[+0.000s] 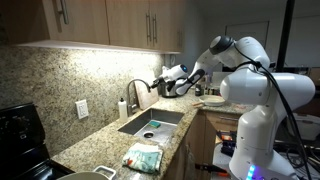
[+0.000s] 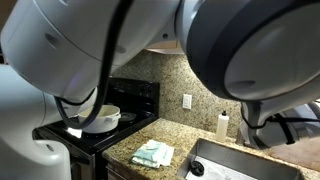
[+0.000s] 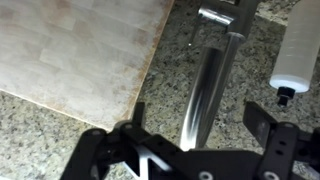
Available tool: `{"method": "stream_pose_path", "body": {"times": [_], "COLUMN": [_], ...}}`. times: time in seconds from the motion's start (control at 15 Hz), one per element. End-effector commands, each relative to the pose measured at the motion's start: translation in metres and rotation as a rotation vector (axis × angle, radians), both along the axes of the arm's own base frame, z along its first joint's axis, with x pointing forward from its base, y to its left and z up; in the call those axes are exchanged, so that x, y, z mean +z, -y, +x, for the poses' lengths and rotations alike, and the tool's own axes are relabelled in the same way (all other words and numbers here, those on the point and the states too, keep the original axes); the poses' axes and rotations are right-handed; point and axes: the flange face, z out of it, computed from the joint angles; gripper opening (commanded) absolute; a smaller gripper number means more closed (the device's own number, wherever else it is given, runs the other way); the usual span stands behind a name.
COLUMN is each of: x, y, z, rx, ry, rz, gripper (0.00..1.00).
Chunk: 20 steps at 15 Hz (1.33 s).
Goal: Turn the tap nozzle to the left
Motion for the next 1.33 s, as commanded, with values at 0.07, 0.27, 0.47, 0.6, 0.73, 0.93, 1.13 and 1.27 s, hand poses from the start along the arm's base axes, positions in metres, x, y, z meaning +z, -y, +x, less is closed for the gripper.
{"method": "stream_pose_path", "body": {"times": [0.07, 0.27, 0.47, 0.6, 0.73, 0.93, 1.13, 1.27], "x": [-0.019, -0.019, -0.02, -0.032, -0.043, -0.05, -0.05, -0.05], "y": [-0.017, -0.015, -0.044, -0.074, -0.101, -0.145, -0.168, -0.177], "z": [0.018, 0.033, 0.035, 0.03, 0.021, 0.013, 0.009, 0.005], "rx": [0.026, 0.035, 0.089, 0.14, 0.192, 0.278, 0.332, 0.356], "ry": [0.004, 0.045, 0.049, 0.025, 0.01, -0.015, -0.018, -0.028], "rz": [0.042, 0.031, 0.071, 0.122, 0.182, 0.232, 0.252, 0.253], "gripper": [1.0, 1.0, 1.0, 1.0, 1.0, 1.0, 1.0, 1.0]}}
